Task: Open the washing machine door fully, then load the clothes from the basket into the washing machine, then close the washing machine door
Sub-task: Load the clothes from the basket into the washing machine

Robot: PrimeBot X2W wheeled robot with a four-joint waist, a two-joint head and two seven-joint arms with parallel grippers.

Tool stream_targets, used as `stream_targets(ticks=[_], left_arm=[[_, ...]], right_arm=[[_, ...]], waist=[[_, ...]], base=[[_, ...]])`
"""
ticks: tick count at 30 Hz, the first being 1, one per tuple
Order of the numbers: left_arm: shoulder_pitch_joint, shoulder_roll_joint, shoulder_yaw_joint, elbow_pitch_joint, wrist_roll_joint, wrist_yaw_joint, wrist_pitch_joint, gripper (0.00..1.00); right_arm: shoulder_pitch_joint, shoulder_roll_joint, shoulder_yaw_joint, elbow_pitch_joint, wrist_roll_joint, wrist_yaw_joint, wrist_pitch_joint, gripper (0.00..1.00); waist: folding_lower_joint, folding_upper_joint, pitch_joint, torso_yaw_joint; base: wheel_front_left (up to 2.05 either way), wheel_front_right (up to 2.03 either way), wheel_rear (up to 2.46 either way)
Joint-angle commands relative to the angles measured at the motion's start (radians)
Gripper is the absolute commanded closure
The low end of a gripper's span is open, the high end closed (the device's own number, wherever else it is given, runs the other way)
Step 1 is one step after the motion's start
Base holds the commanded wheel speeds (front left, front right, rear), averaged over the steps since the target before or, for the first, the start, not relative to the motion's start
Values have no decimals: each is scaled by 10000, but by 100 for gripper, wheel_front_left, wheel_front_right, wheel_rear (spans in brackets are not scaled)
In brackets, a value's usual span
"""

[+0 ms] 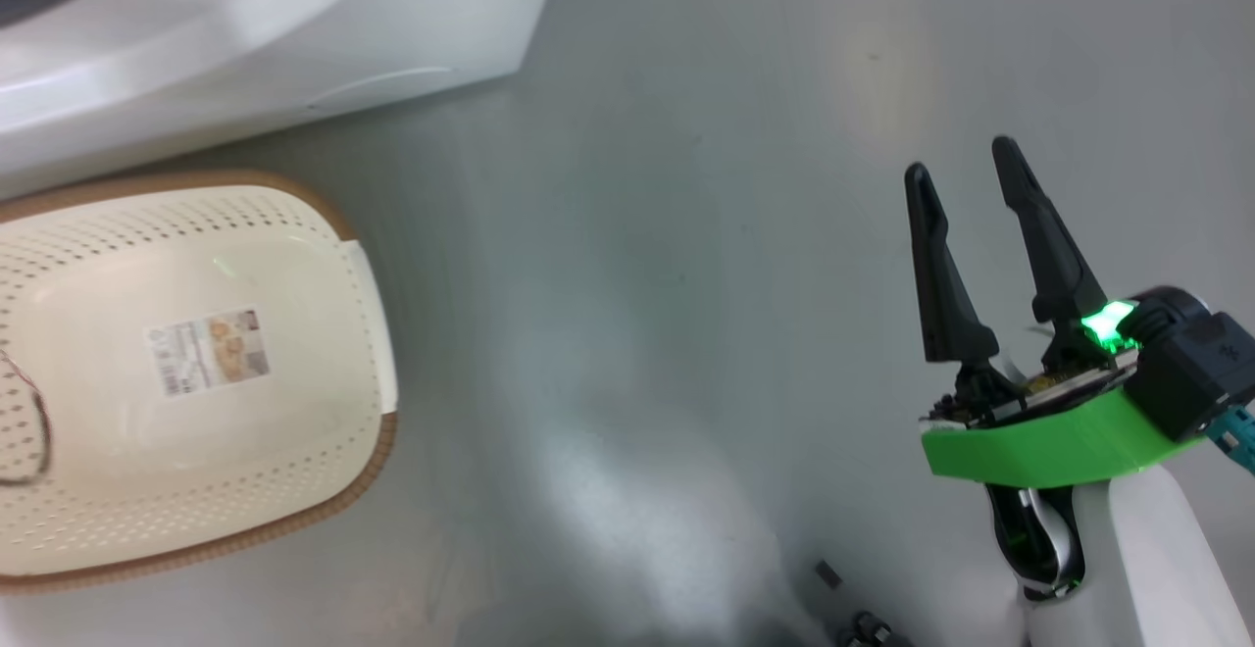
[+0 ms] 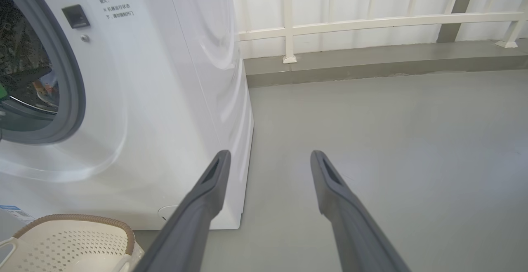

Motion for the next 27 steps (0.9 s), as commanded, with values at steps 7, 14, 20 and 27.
stream_targets(ticks=[7,14,20,27], left_arm=[[2159,73,285,-1696,29,709,-938,0],[4368,-158,148,-3578,317,1344,-1526,0],[5925,-378,21,-4912,513,1794,-1753,0],[7654,-753,-230,-6243,695,2175,-1947,0]], right_arm=[[646,-154,-73,-354,-356,62,-118,0],[894,-288,-246,-414,-496,62,-118,0],[1122,-437,-386,-402,-616,62,-118,0],[1622,-668,-646,-277,-767,62,-118,0]], waist=[[0,0,-677,667],[0,0,-1148,1084],[0,0,-1540,1413],[0,0,-2301,1980]], base=[[0,0,0],[0,0,0],[0,0,0],[0,0,0]])
